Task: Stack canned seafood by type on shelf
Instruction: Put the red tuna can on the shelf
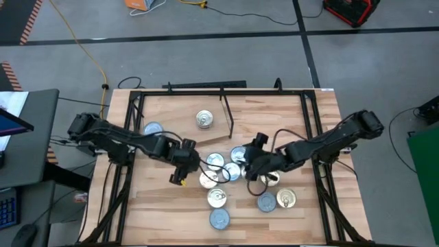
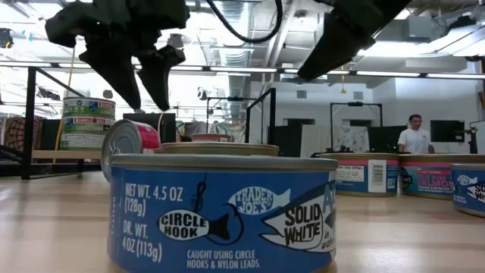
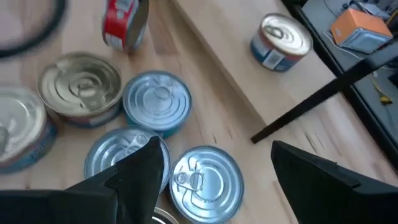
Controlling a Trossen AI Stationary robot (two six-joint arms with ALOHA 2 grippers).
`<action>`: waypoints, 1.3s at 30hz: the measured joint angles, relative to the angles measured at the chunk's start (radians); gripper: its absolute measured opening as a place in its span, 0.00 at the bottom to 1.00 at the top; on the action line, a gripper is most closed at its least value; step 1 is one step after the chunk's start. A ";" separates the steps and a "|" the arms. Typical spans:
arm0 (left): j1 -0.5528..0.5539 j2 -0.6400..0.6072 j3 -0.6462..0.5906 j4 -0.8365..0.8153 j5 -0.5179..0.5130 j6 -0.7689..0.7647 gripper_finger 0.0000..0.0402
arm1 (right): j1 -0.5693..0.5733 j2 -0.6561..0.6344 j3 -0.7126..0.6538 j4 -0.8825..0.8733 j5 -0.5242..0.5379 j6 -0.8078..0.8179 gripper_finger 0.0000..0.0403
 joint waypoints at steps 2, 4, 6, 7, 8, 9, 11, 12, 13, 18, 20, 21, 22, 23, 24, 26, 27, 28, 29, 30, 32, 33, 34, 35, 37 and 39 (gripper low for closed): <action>0.022 0.013 0.000 -0.004 0.028 0.015 0.61 | -0.006 -0.035 -0.038 0.039 -0.005 -0.004 0.81; 0.034 0.021 -0.002 -0.028 0.028 0.035 0.61 | -0.008 -0.061 -0.068 0.065 -0.007 -0.005 0.81; 0.047 0.039 -0.001 -0.028 0.033 0.062 0.61 | -0.008 -0.081 -0.085 0.077 -0.007 -0.004 0.81; 0.050 0.050 -0.001 -0.037 0.040 0.077 0.61 | -0.007 -0.084 -0.087 0.081 -0.007 -0.001 0.81; 0.051 0.065 -0.002 -0.042 0.049 0.091 0.61 | -0.005 -0.084 -0.087 0.084 -0.007 0.000 0.81; 0.052 0.080 -0.002 -0.046 0.052 0.105 0.61 | -0.002 -0.084 -0.087 0.084 -0.007 0.000 0.81; 0.054 0.106 -0.002 -0.045 0.057 0.142 0.61 | 0.004 -0.078 -0.088 0.087 -0.007 0.000 0.81; 0.054 0.117 -0.002 -0.044 0.060 0.158 0.61 | 0.008 -0.074 -0.088 0.092 -0.007 0.000 0.81; 0.054 0.130 -0.002 -0.044 0.059 0.169 0.61 | 0.009 -0.071 -0.088 0.096 -0.008 0.000 0.81; 0.051 0.144 -0.002 -0.049 0.013 0.202 0.54 | 0.007 -0.063 -0.088 0.097 -0.010 0.000 0.81; 0.046 0.135 -0.002 -0.053 -0.005 0.211 0.47 | 0.006 -0.063 -0.088 0.099 -0.010 0.000 0.81; 0.043 0.131 -0.002 -0.055 -0.010 0.211 0.43 | 0.005 -0.063 -0.088 0.099 -0.010 0.000 0.81; 0.042 0.122 -0.002 -0.055 -0.012 0.211 0.39 | 0.005 -0.063 -0.088 0.099 -0.010 0.000 0.81; 0.041 0.114 -0.002 -0.055 -0.011 0.211 0.35 | 0.005 -0.063 -0.088 0.099 -0.010 -0.001 0.81; 0.041 0.106 -0.002 -0.054 -0.005 0.207 0.32 | 0.005 -0.063 -0.088 0.099 -0.010 -0.003 0.81; 0.041 0.087 -0.002 -0.059 -0.002 0.202 0.32 | 0.005 -0.063 -0.088 0.100 -0.010 -0.004 0.81; 0.042 0.073 -0.002 -0.065 -0.003 0.202 0.32 | 0.005 -0.063 -0.088 0.101 -0.010 -0.004 0.81; 0.047 0.055 -0.002 -0.070 -0.002 0.202 0.32 | 0.005 -0.063 -0.088 0.105 -0.010 -0.005 0.81; 0.055 0.034 -0.002 -0.074 0.002 0.201 0.32 | 0.005 -0.063 -0.088 0.110 -0.010 -0.005 0.81; 0.068 0.010 -0.002 -0.074 0.022 0.190 0.32 | 0.005 -0.063 -0.088 0.113 -0.010 -0.006 0.81; 0.115 -0.039 -0.002 -0.070 0.107 0.149 0.32 | 0.005 -0.063 -0.088 0.123 -0.011 -0.019 0.81; 0.147 -0.062 -0.002 -0.069 0.161 0.125 0.32 | 0.005 -0.063 -0.088 0.130 -0.011 -0.024 0.81; 0.181 -0.083 -0.002 -0.069 0.218 0.099 0.32 | 0.005 -0.063 -0.088 0.135 -0.011 -0.029 0.81; 0.218 -0.101 -0.002 -0.070 0.271 0.069 0.32 | 0.004 -0.063 -0.088 0.138 -0.011 -0.032 0.81; 0.299 -0.127 -0.002 -0.075 0.372 0.026 0.32 | -0.002 -0.062 -0.088 0.149 -0.018 -0.043 0.81; 0.383 -0.137 -0.002 -0.090 0.448 0.011 0.32 | -0.010 -0.062 -0.088 0.160 -0.038 -0.049 0.81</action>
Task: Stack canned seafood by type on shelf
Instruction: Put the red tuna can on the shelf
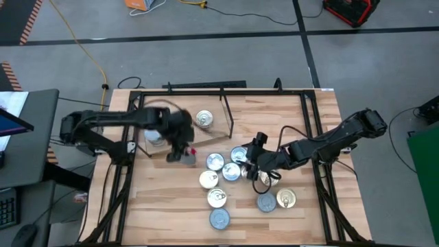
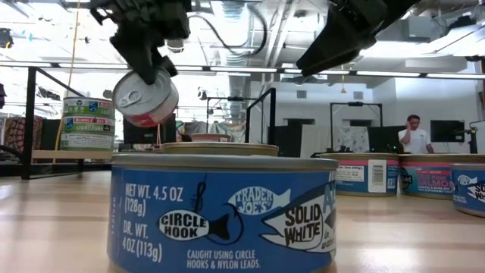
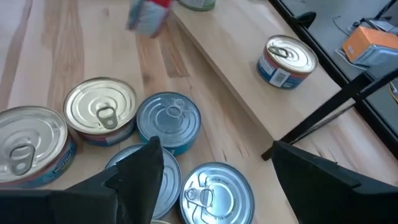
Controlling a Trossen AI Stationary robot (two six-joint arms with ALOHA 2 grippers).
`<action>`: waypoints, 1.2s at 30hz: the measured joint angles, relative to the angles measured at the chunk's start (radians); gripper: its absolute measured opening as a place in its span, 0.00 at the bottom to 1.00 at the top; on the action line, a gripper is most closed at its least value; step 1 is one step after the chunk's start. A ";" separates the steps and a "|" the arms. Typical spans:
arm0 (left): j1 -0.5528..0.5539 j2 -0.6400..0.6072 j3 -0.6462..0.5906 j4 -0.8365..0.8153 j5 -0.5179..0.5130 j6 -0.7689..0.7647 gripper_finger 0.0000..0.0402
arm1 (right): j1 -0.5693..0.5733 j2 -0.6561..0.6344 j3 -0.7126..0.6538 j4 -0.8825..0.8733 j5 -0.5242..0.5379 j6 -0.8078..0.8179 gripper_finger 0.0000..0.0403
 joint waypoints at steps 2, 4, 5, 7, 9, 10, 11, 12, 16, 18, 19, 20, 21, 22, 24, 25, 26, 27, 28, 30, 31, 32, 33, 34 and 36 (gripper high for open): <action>0.090 0.000 0.000 -0.024 0.040 0.012 0.32 | -0.006 0.000 0.000 0.011 -0.017 -0.001 0.81; 0.174 0.003 0.000 -0.034 0.071 0.035 0.32 | -0.012 0.000 0.000 0.020 -0.024 -0.004 0.81; 0.215 0.006 0.000 -0.033 0.091 0.045 0.32 | -0.012 0.000 0.000 0.023 -0.025 -0.006 0.81; 0.292 0.015 0.000 -0.032 0.129 0.065 0.32 | -0.011 0.000 0.000 0.023 -0.025 -0.012 0.81; 0.363 0.029 0.000 -0.032 0.158 0.077 0.32 | -0.011 0.000 0.000 0.023 -0.025 -0.012 0.81; 0.393 0.037 0.000 -0.032 0.173 0.082 0.32 | -0.011 0.000 0.000 0.023 -0.025 -0.013 0.81; 0.421 0.048 0.000 -0.032 0.186 0.083 0.32 | -0.011 0.000 0.000 0.023 -0.025 -0.015 0.81; 0.446 0.061 0.000 -0.033 0.201 0.083 0.32 | -0.011 0.000 0.000 0.025 -0.025 -0.017 0.81; 0.520 0.115 0.000 -0.033 0.239 0.093 0.32 | -0.011 0.000 0.000 0.039 -0.026 -0.028 0.81; 0.551 0.145 0.000 -0.036 0.248 0.104 0.33 | -0.011 0.000 0.000 0.041 -0.026 -0.030 0.81; 0.564 0.159 0.000 -0.036 0.258 0.111 0.33 | -0.011 0.000 0.000 0.041 -0.026 -0.030 0.81; 0.577 0.172 0.000 -0.036 0.267 0.119 0.34 | -0.011 0.000 0.000 0.041 -0.026 -0.030 0.81; 0.591 0.182 0.000 -0.039 0.284 0.128 0.34 | -0.011 0.000 0.000 0.041 -0.026 -0.030 0.81; 0.603 0.192 0.000 -0.046 0.293 0.135 0.34 | -0.011 0.000 0.000 0.041 -0.026 -0.030 0.81; 0.620 0.208 0.000 -0.058 0.296 0.135 0.35 | -0.008 0.000 0.000 0.041 -0.026 -0.030 0.81; 0.627 0.214 0.000 -0.059 0.299 0.121 0.35 | -0.008 0.000 0.000 0.041 -0.026 -0.030 0.81; 0.633 0.219 0.000 -0.060 0.301 0.108 0.36 | -0.008 0.000 0.000 0.041 -0.026 -0.030 0.81; 0.637 0.222 0.000 -0.059 0.302 0.102 0.38 | -0.009 0.000 0.000 0.041 -0.027 -0.033 0.81; 0.639 0.224 0.000 -0.056 0.299 0.101 0.40 | -0.008 0.000 0.000 0.040 -0.027 -0.034 0.81; 0.640 0.229 0.000 -0.053 0.274 0.114 0.45 | -0.009 0.000 0.000 0.041 -0.027 -0.037 0.81; 0.640 0.229 0.000 -0.050 0.250 0.121 0.48 | -0.009 0.000 0.000 0.040 -0.027 -0.037 0.81; 0.640 0.228 0.000 -0.047 0.219 0.124 0.51 | -0.011 0.000 0.000 0.040 -0.027 -0.038 0.81; 0.640 0.226 0.000 -0.045 0.187 0.125 0.54 | -0.011 0.000 0.000 0.040 -0.028 -0.039 0.81; 0.640 0.224 0.000 -0.044 0.149 0.127 0.57 | -0.011 0.000 0.000 0.040 -0.028 -0.040 0.81; 0.640 0.214 0.000 -0.035 0.064 0.133 0.62 | -0.013 0.000 0.000 0.040 -0.029 -0.045 0.81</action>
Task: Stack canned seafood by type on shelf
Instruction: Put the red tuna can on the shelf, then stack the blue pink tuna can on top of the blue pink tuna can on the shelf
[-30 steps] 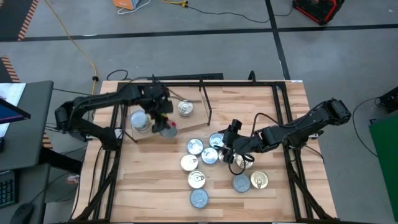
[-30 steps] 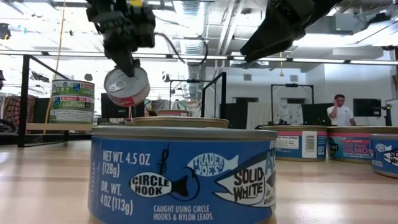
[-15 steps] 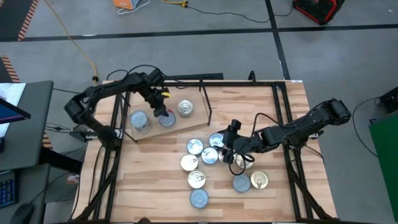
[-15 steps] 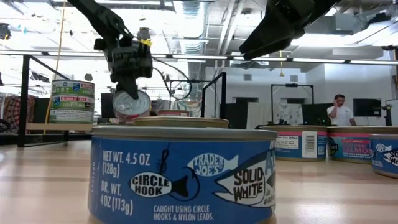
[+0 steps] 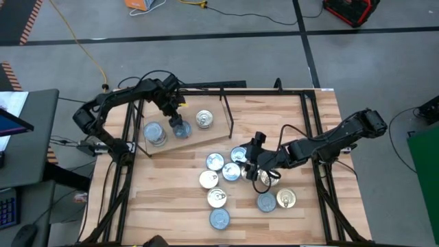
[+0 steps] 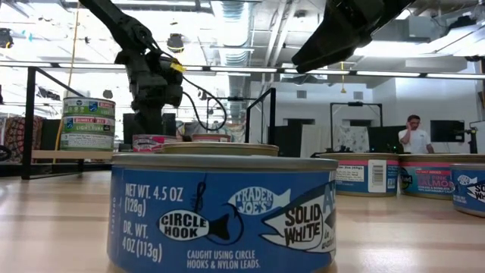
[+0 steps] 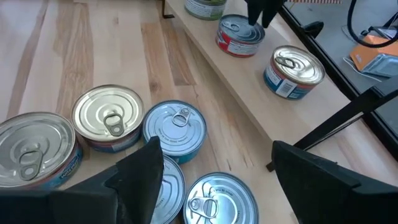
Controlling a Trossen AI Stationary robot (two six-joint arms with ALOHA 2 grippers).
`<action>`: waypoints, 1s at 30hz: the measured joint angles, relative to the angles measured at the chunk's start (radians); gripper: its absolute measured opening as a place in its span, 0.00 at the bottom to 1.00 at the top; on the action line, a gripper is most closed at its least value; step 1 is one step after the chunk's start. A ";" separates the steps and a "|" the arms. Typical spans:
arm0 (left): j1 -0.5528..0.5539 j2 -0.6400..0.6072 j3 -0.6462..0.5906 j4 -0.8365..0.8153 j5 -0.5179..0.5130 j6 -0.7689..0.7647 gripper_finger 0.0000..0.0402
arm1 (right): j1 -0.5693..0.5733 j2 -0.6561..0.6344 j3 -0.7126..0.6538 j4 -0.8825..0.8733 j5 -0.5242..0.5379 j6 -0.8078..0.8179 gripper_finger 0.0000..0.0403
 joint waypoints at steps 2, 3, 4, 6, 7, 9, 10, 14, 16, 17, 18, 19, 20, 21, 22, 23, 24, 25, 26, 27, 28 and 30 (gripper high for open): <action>0.000 -0.018 0.000 0.011 -0.061 0.005 0.67 | -0.004 0.000 0.000 0.000 -0.001 0.000 0.81; 0.000 -0.030 0.000 0.014 -0.082 0.019 0.70 | -0.004 0.000 0.000 0.000 -0.002 -0.001 0.81; 0.000 -0.043 0.000 0.017 -0.096 0.033 0.71 | -0.007 0.000 0.000 0.000 -0.004 -0.006 0.81; 0.000 -0.082 0.000 0.030 -0.103 0.065 0.73 | -0.012 0.000 0.000 -0.001 -0.016 -0.008 0.81; 0.000 -0.107 0.000 0.042 -0.104 0.079 0.74 | -0.016 0.000 0.000 -0.002 -0.021 -0.009 0.81; -0.008 -0.166 0.000 0.085 -0.106 0.089 0.74 | -0.022 0.000 0.000 -0.006 -0.024 -0.011 0.81; -0.017 -0.196 0.000 0.103 -0.106 0.085 0.74 | -0.025 0.000 0.000 -0.011 -0.024 -0.011 0.81; -0.132 -0.337 -0.014 0.137 -0.096 0.062 0.71 | -0.037 0.000 0.000 -0.038 -0.024 -0.010 0.81; -0.242 -0.421 -0.075 0.192 -0.096 0.037 0.68 | -0.041 0.000 0.000 -0.047 -0.024 -0.015 0.81; -0.304 -0.460 -0.112 0.235 -0.105 0.019 0.67 | -0.045 0.000 0.000 -0.048 -0.026 -0.022 0.81; -0.370 -0.501 -0.155 0.291 -0.130 -0.005 0.66 | -0.045 0.000 0.000 -0.048 -0.033 -0.031 0.81; -0.437 -0.539 -0.197 0.341 -0.166 -0.034 0.64 | -0.047 0.000 0.000 -0.045 -0.046 -0.036 0.81; -0.501 -0.574 -0.239 0.395 -0.212 -0.068 0.63 | -0.051 0.000 0.000 -0.042 -0.060 -0.041 0.81; -0.564 -0.607 -0.278 0.447 -0.263 -0.108 0.62 | -0.055 0.000 0.000 -0.038 -0.077 -0.042 0.81; -0.628 -0.637 -0.313 0.490 -0.316 -0.148 0.61 | -0.057 0.000 0.000 -0.030 -0.090 -0.042 0.81; -0.691 -0.658 -0.346 0.527 -0.367 -0.181 0.61 | -0.058 0.001 0.000 -0.014 -0.101 -0.043 0.81; -0.752 -0.676 -0.373 0.555 -0.419 -0.206 0.60 | -0.058 0.004 0.000 0.014 -0.107 -0.043 0.81; -0.812 -0.688 -0.395 0.571 -0.480 -0.225 0.60 | -0.058 0.013 -0.002 0.059 -0.107 -0.045 0.81; -0.873 -0.693 -0.414 0.588 -0.543 -0.238 0.59 | -0.058 0.022 -0.004 0.099 -0.113 -0.052 0.81; -0.929 -0.693 -0.430 0.602 -0.612 -0.245 0.59 | -0.058 0.038 -0.004 0.138 -0.124 -0.064 0.81; -0.988 -0.688 -0.441 0.609 -0.689 -0.247 0.58 | -0.055 0.059 -0.005 0.186 -0.138 -0.079 0.81; -1.100 -0.659 -0.444 0.613 -0.851 -0.246 0.57 | -0.048 0.108 -0.005 0.274 -0.166 -0.114 0.81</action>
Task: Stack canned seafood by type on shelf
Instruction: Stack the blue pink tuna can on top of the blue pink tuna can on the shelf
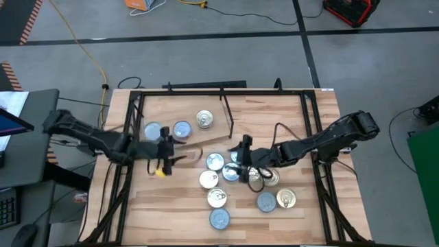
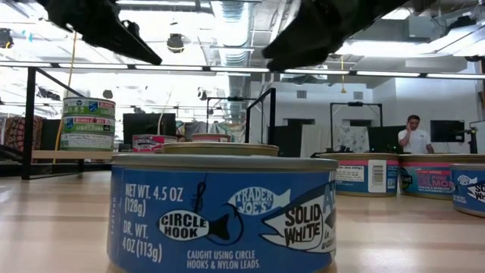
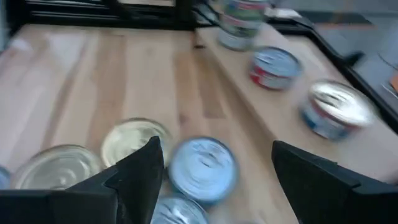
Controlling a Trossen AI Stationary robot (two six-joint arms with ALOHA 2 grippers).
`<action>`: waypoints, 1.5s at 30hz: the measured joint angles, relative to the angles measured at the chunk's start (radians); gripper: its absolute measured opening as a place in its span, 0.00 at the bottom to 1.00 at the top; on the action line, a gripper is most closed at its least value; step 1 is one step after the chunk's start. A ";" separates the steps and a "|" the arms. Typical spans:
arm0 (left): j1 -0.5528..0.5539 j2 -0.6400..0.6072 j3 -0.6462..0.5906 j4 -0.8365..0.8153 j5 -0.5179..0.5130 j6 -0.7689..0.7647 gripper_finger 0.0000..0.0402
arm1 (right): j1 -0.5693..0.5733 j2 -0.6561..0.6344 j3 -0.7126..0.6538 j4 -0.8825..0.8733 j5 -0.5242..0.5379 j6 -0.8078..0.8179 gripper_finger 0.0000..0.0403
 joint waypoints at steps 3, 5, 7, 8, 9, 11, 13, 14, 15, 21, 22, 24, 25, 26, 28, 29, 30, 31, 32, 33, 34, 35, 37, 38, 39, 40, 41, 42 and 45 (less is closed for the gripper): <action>-0.144 0.064 0.000 0.049 -0.215 0.022 0.55 | 0.014 0.057 0.006 0.031 -0.031 -0.013 0.81; -0.214 0.108 0.000 0.106 -0.289 0.032 0.54 | 0.023 0.076 0.030 -0.010 -0.039 0.025 0.81; -0.264 0.157 0.000 0.160 -0.302 0.042 0.54 | 0.038 0.086 0.064 -0.068 -0.038 0.071 0.81; -0.281 0.180 0.000 0.178 -0.302 0.041 0.54 | 0.048 0.088 0.082 -0.091 -0.038 0.091 0.81; -0.295 0.205 0.000 0.195 -0.301 0.035 0.54 | 0.060 0.088 0.096 -0.121 -0.036 0.109 0.81; -0.308 0.253 0.000 0.238 -0.300 0.003 0.54 | 0.085 0.088 0.120 -0.174 -0.036 0.143 0.81; -0.315 0.297 0.000 0.277 -0.298 -0.044 0.54 | 0.111 0.087 0.137 -0.206 -0.025 0.180 0.81; -0.318 0.319 0.000 0.307 -0.290 -0.068 0.54 | 0.124 0.084 0.141 -0.216 -0.013 0.194 0.81; -0.322 0.342 0.000 0.338 -0.284 -0.092 0.54 | 0.137 0.082 0.143 -0.217 -0.009 0.207 0.81; -0.356 0.504 0.001 0.582 -0.204 -0.180 0.54 | 0.200 0.087 0.143 -0.182 -0.008 0.270 0.81; -0.364 0.536 0.001 0.619 -0.187 -0.185 0.54 | 0.209 0.095 0.143 -0.158 -0.007 0.287 0.81; -0.381 0.595 0.001 0.672 -0.180 -0.183 0.54 | 0.233 0.132 0.143 -0.094 0.041 0.312 0.81; -0.386 0.622 0.001 0.696 -0.183 -0.178 0.54 | 0.245 0.156 0.143 -0.055 0.072 0.313 0.81; -0.389 0.647 0.001 0.716 -0.194 -0.174 0.54 | 0.256 0.183 0.143 -0.019 0.092 0.313 0.81; -0.390 0.687 0.001 0.752 -0.224 -0.150 0.54 | 0.271 0.230 0.143 0.045 0.095 0.308 0.81; -0.390 0.702 0.001 0.764 -0.234 -0.135 0.54 | 0.274 0.246 0.143 0.062 0.094 0.307 0.81; -0.390 0.712 0.003 0.767 -0.241 -0.121 0.54 | 0.278 0.257 0.143 0.067 0.094 0.308 0.81; -0.390 0.722 0.008 0.767 -0.248 -0.107 0.54 | 0.280 0.266 0.143 0.066 0.094 0.312 0.81; -0.390 0.730 0.012 0.770 -0.259 -0.098 0.54 | 0.282 0.270 0.143 0.061 0.094 0.317 0.81; -0.390 0.737 0.013 0.770 -0.271 -0.089 0.54 | 0.283 0.272 0.143 0.046 0.094 0.327 0.81; -0.389 0.742 0.013 0.770 -0.285 -0.078 0.54 | 0.282 0.275 0.143 0.040 0.094 0.337 0.81; -0.387 0.746 0.012 0.767 -0.299 -0.070 0.54 | 0.280 0.277 0.143 0.043 0.094 0.339 0.81; -0.380 0.756 0.012 0.752 -0.322 -0.065 0.54 | 0.279 0.278 0.143 0.037 0.094 0.339 0.81; -0.378 0.760 0.012 0.746 -0.326 -0.065 0.54 | 0.278 0.281 0.143 0.036 0.094 0.339 0.81; -0.375 0.761 0.012 0.729 -0.326 -0.067 0.54 | 0.271 0.285 0.143 0.031 0.094 0.339 0.81; -0.370 0.761 0.011 0.721 -0.327 -0.073 0.54 | 0.267 0.288 0.143 0.017 0.092 0.339 0.81; -0.365 0.760 0.011 0.719 -0.324 -0.087 0.54 | 0.264 0.296 0.143 0.006 0.088 0.340 0.81; -0.360 0.760 0.012 0.710 -0.324 -0.103 0.54 | 0.259 0.301 0.143 -0.004 0.086 0.340 0.81; -0.353 0.760 0.011 0.691 -0.327 -0.124 0.54 | 0.244 0.312 0.143 -0.036 0.067 0.363 0.81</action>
